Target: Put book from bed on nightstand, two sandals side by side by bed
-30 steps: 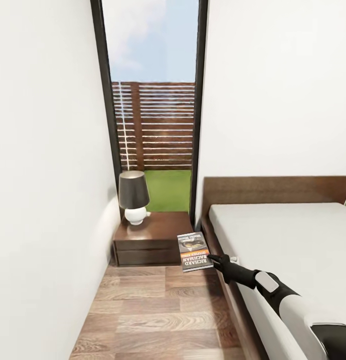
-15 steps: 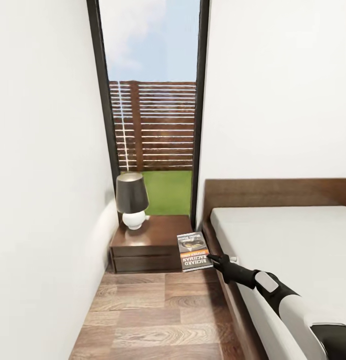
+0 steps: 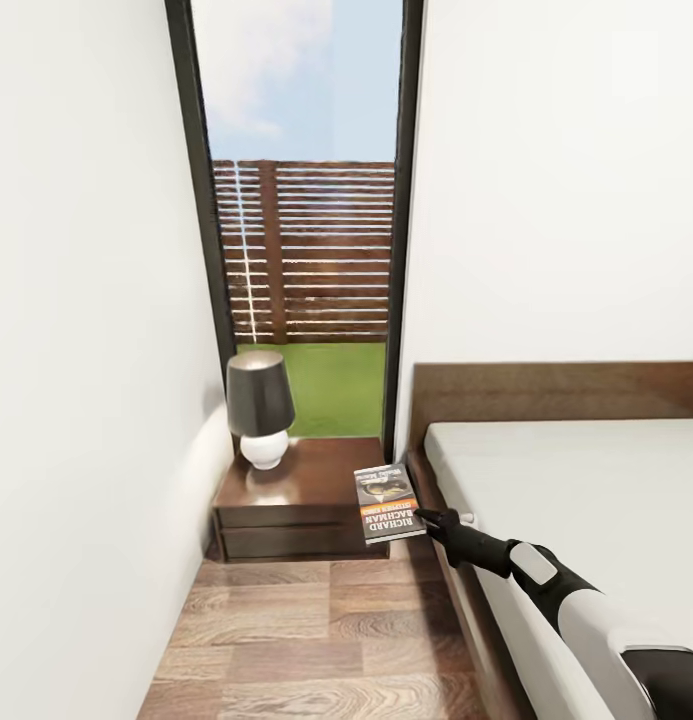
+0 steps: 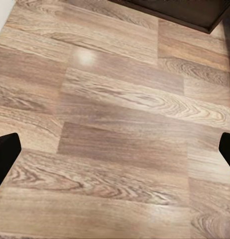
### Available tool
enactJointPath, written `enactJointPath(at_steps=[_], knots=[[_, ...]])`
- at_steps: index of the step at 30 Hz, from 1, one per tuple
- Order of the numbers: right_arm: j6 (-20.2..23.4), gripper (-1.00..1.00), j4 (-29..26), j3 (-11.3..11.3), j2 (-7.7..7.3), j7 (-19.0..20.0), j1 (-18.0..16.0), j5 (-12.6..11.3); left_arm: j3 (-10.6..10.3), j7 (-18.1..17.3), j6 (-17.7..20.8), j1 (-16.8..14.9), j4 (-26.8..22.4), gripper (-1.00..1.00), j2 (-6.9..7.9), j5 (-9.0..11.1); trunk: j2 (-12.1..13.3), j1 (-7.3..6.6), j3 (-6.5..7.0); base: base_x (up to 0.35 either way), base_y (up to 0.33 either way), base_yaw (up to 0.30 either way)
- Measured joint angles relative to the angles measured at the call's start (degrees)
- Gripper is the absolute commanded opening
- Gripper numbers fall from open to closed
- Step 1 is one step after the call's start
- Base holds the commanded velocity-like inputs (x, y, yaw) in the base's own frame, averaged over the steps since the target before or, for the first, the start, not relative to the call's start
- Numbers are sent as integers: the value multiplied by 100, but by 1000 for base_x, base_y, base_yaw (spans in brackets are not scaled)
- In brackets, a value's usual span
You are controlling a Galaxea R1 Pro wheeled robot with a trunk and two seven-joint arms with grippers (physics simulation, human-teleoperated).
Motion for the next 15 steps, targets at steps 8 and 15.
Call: enactJointPath(at_steps=[8,15], knots=[[0,-100,0,3,1,0,0,1,0,0,0,0,0,100,-1,0,0,0,0,213,0,0],[-1,-100,0,5,1,-1,0,0,0,0,0,0,0,100,2,0,0,0,0,213,0,0]])
